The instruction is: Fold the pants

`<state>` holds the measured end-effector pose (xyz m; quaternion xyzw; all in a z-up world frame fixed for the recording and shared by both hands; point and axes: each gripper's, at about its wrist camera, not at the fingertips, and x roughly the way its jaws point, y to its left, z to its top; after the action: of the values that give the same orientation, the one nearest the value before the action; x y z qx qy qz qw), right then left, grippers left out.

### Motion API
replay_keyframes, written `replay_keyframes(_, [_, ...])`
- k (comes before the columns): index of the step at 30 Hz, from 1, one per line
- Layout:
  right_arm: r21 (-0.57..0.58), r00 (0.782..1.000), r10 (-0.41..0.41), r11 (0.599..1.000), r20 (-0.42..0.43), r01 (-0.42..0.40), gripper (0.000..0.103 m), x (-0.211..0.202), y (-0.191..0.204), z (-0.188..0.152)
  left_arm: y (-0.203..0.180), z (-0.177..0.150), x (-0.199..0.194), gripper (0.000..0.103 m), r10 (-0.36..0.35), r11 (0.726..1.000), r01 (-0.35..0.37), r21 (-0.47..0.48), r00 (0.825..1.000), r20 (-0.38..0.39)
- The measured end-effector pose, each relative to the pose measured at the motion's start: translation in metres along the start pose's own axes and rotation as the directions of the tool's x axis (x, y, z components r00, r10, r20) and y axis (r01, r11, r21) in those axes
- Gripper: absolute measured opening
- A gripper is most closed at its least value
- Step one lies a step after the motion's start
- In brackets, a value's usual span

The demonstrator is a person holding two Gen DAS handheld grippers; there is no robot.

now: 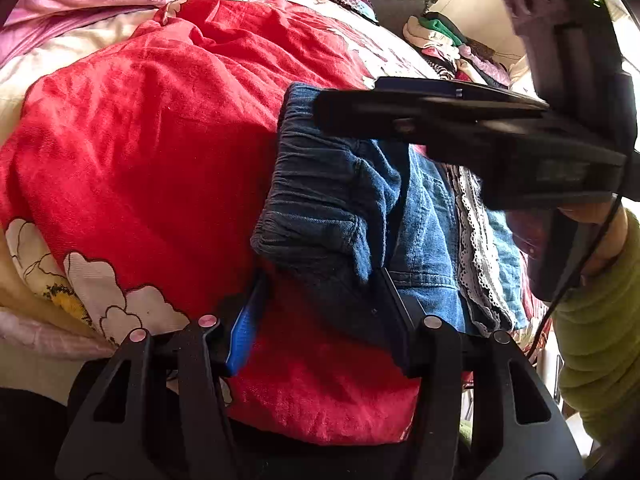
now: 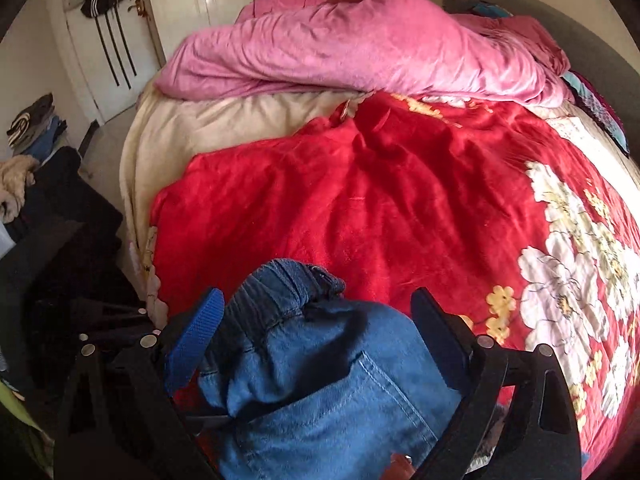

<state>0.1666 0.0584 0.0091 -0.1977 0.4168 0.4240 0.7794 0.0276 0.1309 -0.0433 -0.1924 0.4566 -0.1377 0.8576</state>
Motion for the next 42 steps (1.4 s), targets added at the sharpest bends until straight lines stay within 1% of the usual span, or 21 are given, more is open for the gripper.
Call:
replay_keyframes(2, [-0.005, 0.999, 0.021, 1.000, -0.024, -0.021, 0.082, 0.010, -0.001, 0.001, 0.001, 0.000, 0.001, 0.045, 0.000, 1.000, 0.000, -0.001, 1.000, -0.002])
replay_keyframes(3, [-0.005, 0.999, 0.035, 0.999, -0.032, -0.035, 0.078, 0.015, -0.001, 0.001, 0.001, 0.000, 0.001, 0.045, -0.001, 1.000, 0.001, -0.003, 1.000, -0.002])
replay_keyframes(4, [0.000, 0.998, 0.051, 0.999, -0.040, -0.051, 0.070, 0.019, -0.003, 0.001, 0.001, -0.001, 0.002, 0.045, -0.002, 1.000, 0.002, -0.005, 1.000, -0.002])
replay_keyframes(5, [0.012, 0.995, 0.078, 0.997, -0.056, -0.077, 0.064, 0.025, -0.005, -0.001, 0.002, 0.000, 0.003, 0.045, -0.001, 1.000, 0.001, -0.007, 1.000, -0.002])
replay_keyframes(6, [0.021, 0.993, 0.100, 0.995, -0.067, -0.099, 0.053, 0.029, -0.006, -0.002, 0.002, 0.000, 0.003, 0.046, 0.002, 1.000, -0.002, -0.009, 1.000, -0.003])
replay_keyframes(7, [0.025, 0.991, 0.111, 0.994, -0.070, -0.110, 0.051, 0.032, -0.008, -0.003, 0.002, 0.003, 0.005, 0.046, 0.004, 1.000, -0.004, -0.009, 1.000, -0.004])
replay_keyframes(9, [0.018, 0.991, 0.124, 0.992, -0.041, -0.123, 0.048, 0.028, -0.009, -0.006, 0.001, 0.002, 0.003, 0.046, 0.009, 1.000, -0.009, -0.008, 1.000, -0.007])
replay_keyframes(13, [0.046, 0.984, 0.175, 0.983, 0.033, -0.176, 0.041, 0.007, -0.016, -0.013, -0.002, 0.003, 0.000, 0.049, 0.015, 1.000, -0.015, -0.004, 1.000, -0.007])
replay_keyframes(14, [0.052, 0.982, 0.185, 0.981, 0.048, -0.187, 0.040, 0.002, -0.018, -0.014, -0.004, 0.004, -0.001, 0.051, 0.014, 1.000, -0.014, -0.004, 1.000, -0.007])
replay_keyframes(16, [0.066, 0.975, 0.205, 0.975, 0.084, -0.210, 0.038, -0.010, -0.022, -0.016, -0.007, 0.005, -0.002, 0.056, 0.011, 1.000, -0.011, -0.003, 1.000, -0.003])
replay_keyframes(20, [0.085, 0.965, 0.220, 0.969, 0.145, -0.233, 0.037, -0.036, -0.030, -0.024, -0.022, 0.010, -0.003, 0.060, 0.033, 0.999, -0.034, 0.028, 0.999, 0.013])
replay_keyframes(25, [0.114, 0.951, 0.225, 0.961, 0.212, -0.253, 0.036, -0.066, -0.046, -0.039, -0.042, 0.014, -0.001, 0.066, -0.002, 0.998, 0.001, 0.056, 1.000, 0.020])
replay_keyframes(28, [0.131, 0.945, 0.213, 0.959, 0.247, -0.250, 0.036, -0.083, -0.057, -0.051, -0.057, 0.015, 0.003, 0.066, -0.020, 0.997, 0.019, 0.079, 1.000, 0.017])
replay_keyframes(31, [0.140, 0.938, 0.199, 0.959, 0.282, -0.246, 0.036, -0.102, -0.069, -0.067, -0.072, 0.016, 0.008, 0.066, -0.052, 0.994, 0.051, 0.093, 0.999, 0.005])
replay_keyframes(33, [0.147, 0.935, 0.195, 0.958, 0.297, -0.247, 0.036, -0.109, -0.076, -0.075, -0.081, 0.017, 0.010, 0.066, -0.080, 0.992, 0.080, 0.096, 0.997, -0.004])
replay_keyframes(36, [0.160, 0.930, 0.183, 0.957, 0.318, -0.242, 0.036, -0.120, -0.085, -0.088, -0.097, 0.017, 0.016, 0.066, -0.103, 0.988, 0.104, 0.116, 0.995, -0.016])
replay_keyframes(42, [0.181, 0.919, 0.158, 0.955, 0.362, -0.236, 0.036, -0.140, -0.102, -0.114, -0.129, 0.018, 0.025, 0.065, -0.117, 0.979, 0.121, 0.164, 0.993, -0.030])
